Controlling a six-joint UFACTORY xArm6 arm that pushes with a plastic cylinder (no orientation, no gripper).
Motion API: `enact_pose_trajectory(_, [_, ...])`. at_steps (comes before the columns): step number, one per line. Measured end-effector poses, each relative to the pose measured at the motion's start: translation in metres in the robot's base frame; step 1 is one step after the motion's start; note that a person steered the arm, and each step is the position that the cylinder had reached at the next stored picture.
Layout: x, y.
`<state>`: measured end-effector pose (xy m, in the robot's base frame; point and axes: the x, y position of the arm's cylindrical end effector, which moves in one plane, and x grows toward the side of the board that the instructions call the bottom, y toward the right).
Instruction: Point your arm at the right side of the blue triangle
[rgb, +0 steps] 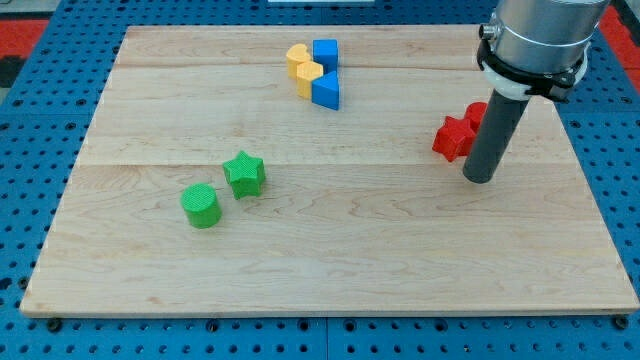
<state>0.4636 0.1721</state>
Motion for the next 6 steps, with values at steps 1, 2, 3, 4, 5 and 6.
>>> enact_pose_trajectory(1, [0.000,-0.001])
enact_pose_trajectory(2, [-0.005,-0.027])
enact_pose_trajectory(3, [-0.005,-0.078])
enact_pose_trajectory(4, [-0.005,-0.076])
enact_pose_trajectory(5, [-0.040,-0.084])
enact_pose_trajectory(6, [-0.079,-0.085])
